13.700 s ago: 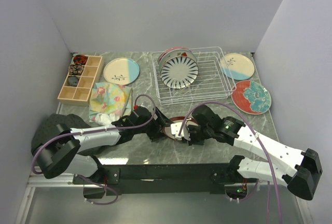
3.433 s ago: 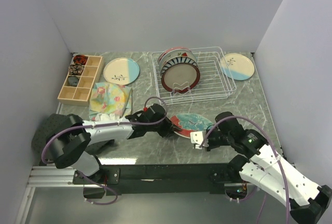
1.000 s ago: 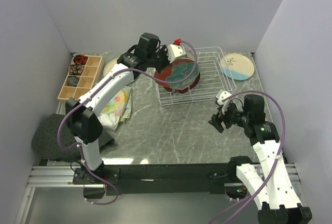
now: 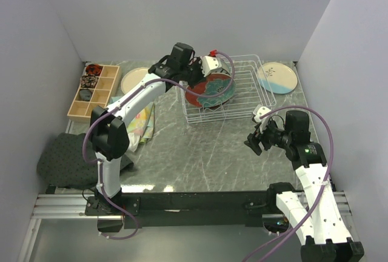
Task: Load the plates into the dish rack
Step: Insert the plate into the dish rack
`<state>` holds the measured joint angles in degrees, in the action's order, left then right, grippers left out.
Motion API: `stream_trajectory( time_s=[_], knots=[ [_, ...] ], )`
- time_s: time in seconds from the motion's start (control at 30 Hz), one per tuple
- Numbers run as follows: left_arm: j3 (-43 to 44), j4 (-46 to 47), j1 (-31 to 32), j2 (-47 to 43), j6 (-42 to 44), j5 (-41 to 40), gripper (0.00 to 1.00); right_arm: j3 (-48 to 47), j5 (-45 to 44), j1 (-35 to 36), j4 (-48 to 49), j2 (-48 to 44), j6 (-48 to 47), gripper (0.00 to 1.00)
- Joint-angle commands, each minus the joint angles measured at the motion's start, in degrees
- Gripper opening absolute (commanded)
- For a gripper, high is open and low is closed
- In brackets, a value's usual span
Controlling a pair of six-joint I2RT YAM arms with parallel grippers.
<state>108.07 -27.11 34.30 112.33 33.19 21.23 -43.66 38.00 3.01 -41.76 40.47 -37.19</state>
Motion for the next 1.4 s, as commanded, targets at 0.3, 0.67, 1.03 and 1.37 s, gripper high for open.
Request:
stream_trajectory(
  time_s=[0.3,0.67,1.03,1.37],
  knots=[
    [1.0,11.4,-0.1,0.1,-3.9,3.8,0.07,-0.2,0.6,-0.8,0.4,-0.7,-0.5,0.8],
    [-0.5,11.4,-0.2,0.3,-4.7,2.5,0.16,0.0,0.8,-1.6,0.6,-1.6,-0.5,0.8],
    [-2.0,15.5,-0.1,-5.4,-10.9,2.1,0.56,0.0,0.9,-2.7,0.5,-2.0,-0.5,0.8],
    [-9.7,23.8,-0.3,-21.2,-21.3,-1.8,1.0,0.0,0.3,-4.8,1.0,-2.7,0.3,0.8]
  ],
)
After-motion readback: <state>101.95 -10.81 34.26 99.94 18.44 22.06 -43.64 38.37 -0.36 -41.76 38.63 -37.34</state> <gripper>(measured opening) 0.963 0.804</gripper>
